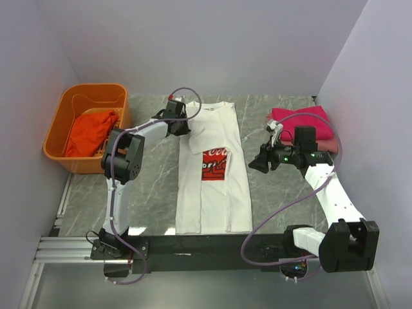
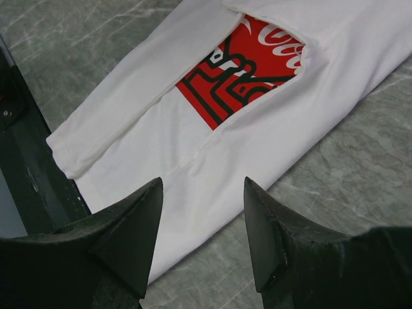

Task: Fold and stack the t-shirts
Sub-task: Fold the tshirt

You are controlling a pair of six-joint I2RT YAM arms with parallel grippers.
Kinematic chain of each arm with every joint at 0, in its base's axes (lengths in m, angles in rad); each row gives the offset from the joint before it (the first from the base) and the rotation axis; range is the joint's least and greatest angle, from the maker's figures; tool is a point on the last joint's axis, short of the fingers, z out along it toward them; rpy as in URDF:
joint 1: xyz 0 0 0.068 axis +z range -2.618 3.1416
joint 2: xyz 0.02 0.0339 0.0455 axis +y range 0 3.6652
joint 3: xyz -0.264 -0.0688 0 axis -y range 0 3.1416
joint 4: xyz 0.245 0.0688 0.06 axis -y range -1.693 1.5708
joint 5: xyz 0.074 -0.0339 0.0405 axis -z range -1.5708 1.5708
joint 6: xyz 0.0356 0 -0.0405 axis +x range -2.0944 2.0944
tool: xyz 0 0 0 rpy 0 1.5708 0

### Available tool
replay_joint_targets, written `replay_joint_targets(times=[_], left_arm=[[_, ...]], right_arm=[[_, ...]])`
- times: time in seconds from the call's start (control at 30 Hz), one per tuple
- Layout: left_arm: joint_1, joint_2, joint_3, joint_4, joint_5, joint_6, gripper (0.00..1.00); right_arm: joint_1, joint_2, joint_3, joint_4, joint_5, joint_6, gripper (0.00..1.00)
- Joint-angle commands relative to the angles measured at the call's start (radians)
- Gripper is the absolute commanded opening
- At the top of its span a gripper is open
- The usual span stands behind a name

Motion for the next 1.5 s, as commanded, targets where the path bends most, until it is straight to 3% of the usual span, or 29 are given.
replay_joint_targets(times=[0.0,0.4,1.27,1.47], left_arm=[[0.005,-0.098,-0.008,0.02,-0.072,0.01,0.0],[0.001,-0.152,-0.024,0.069,0.048,0.0,0.01],[-0.027,-0.049,-0.048,0.012,0.056,0.018,0.01],[-0.03,-0.151,-0.091,0.095,0.12,0.059,0.05]], right_arm=[[-0.009,-0.003,0.026,-0.011,-0.021,-0.016,0.6],[-0.008,0.004,0.029,-0.017,-0.023,-0.019,0.6],[-0.012,0.002,0.028,-0.02,-0.032,-0.019,0.6],[-0.012,0.002,0.029,-0.032,-0.038,-0.037,0.6]])
